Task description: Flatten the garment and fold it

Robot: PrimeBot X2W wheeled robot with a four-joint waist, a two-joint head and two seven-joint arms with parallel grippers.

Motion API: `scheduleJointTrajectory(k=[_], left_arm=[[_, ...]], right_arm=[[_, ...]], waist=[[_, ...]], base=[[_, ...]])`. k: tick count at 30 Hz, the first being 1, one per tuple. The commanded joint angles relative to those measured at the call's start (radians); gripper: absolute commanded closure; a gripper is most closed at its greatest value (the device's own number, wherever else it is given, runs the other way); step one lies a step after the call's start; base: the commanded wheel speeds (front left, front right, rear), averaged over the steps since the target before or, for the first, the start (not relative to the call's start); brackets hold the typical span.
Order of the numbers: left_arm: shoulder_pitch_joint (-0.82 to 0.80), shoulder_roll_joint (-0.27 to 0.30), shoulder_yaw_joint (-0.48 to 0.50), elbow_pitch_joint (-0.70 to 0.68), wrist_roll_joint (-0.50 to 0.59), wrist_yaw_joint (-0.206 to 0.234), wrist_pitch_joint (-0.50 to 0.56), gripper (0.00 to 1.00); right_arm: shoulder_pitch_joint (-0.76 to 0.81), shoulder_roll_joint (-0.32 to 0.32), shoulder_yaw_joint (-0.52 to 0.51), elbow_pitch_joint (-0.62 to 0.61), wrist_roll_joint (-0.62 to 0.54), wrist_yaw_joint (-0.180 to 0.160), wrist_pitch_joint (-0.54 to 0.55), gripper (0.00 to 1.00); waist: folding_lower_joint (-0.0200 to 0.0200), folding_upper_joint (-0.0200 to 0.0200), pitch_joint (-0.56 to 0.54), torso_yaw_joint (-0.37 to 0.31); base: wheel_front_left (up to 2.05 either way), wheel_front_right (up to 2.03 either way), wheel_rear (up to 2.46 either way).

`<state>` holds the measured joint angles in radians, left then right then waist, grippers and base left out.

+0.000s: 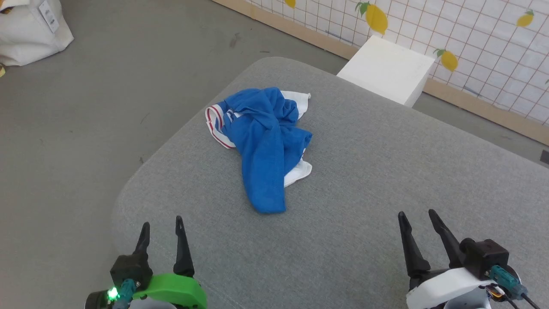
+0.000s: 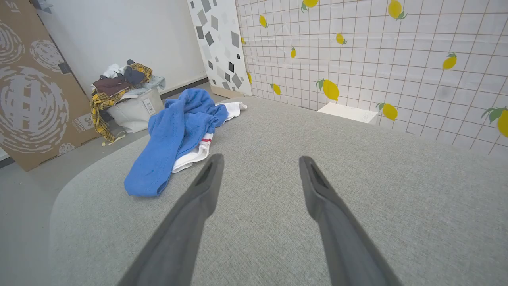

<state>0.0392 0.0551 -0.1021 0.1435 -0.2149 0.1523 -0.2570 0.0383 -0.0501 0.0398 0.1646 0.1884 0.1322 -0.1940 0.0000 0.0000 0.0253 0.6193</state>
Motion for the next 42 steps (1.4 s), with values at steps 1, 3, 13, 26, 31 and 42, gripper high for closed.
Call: scheduleJointTrajectory(k=[1, 3, 13, 26, 31, 42], left_arm=[[-0.016, -0.005, 0.001, 0.001, -0.015, -0.012, -0.005, 0.00], [-0.055, 0.003, -0.003, 0.018, -0.029, -0.038, -0.004, 0.00], [-0.443, 0.073, 0.039, 0.162, -0.135, -0.153, 0.125, 0.00], [-0.779, 0.149, 0.156, 0.416, -0.383, -0.086, 0.744, 0.00], [-0.770, 0.126, 0.153, 0.424, -0.416, -0.029, 0.880, 0.00], [-0.642, 0.111, 0.099, 0.434, -0.359, -0.014, 0.818, 0.20]], right_arm=[[-0.004, 0.000, -0.003, -0.006, -0.005, -0.002, 0.002, 0.00], [-0.008, 0.000, -0.005, -0.013, -0.011, -0.002, 0.007, 0.00], [-0.059, 0.000, -0.008, -0.096, -0.084, -0.002, 0.070, 0.00], [-0.080, 0.000, -0.097, -0.196, -0.143, -0.002, 0.121, 0.00], [-0.076, -0.011, -0.121, -0.214, -0.140, -0.002, 0.125, 0.00], [-0.078, -0.024, -0.124, -0.225, -0.130, -0.002, 0.134, 0.00]], waist=[[0.0000, 0.0000, 0.007, -0.002], [0.0000, 0.0000, 0.016, -0.007], [0.0000, 0.0000, 0.151, -0.125], [0.0000, 0.0000, 0.337, -0.317], [0.0000, 0.0000, 0.375, -0.337], [0.0000, 0.0000, 0.391, -0.325]], base=[[0.00, 0.00, 0.00], [0.00, 0.00, 0.00], [0.00, 0.00, 0.00], [0.00, 0.00, 0.00], [0.00, 0.00, 0.00], [0.00, 0.00, 0.00]])
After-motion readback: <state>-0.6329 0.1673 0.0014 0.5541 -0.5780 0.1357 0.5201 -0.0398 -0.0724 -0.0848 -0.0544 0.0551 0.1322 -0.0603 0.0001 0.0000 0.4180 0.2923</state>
